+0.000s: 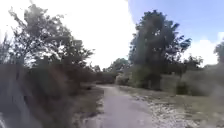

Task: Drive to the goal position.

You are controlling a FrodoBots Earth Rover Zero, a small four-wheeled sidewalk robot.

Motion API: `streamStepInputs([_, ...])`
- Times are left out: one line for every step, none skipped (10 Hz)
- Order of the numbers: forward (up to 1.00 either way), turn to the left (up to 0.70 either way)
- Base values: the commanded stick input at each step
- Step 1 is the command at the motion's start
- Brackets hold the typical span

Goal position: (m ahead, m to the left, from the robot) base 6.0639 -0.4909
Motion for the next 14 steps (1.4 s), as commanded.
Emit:
streamStepInputs([0.70, 0.00])
streamStepInputs([0.70, 0.00])
streamStepInputs([0.70, 0.00])
streamStepInputs([0.70, 0.00])
streamStepInputs([0.70, 0.00])
streamStepInputs([0.70, 0.00])
streamStepInputs([0.70, 0.00])
streamStepInputs([0.70, 0.00])
streamStepInputs([0.70, 0.00])
streamStepInputs([0.70, 0.00])
streamStepInputs([0.70, 0.00])
streamStepInputs([0.70, 0.00])
streamStepInputs([0.70, 0.00])
streamStepInputs([0.70, 0.00])
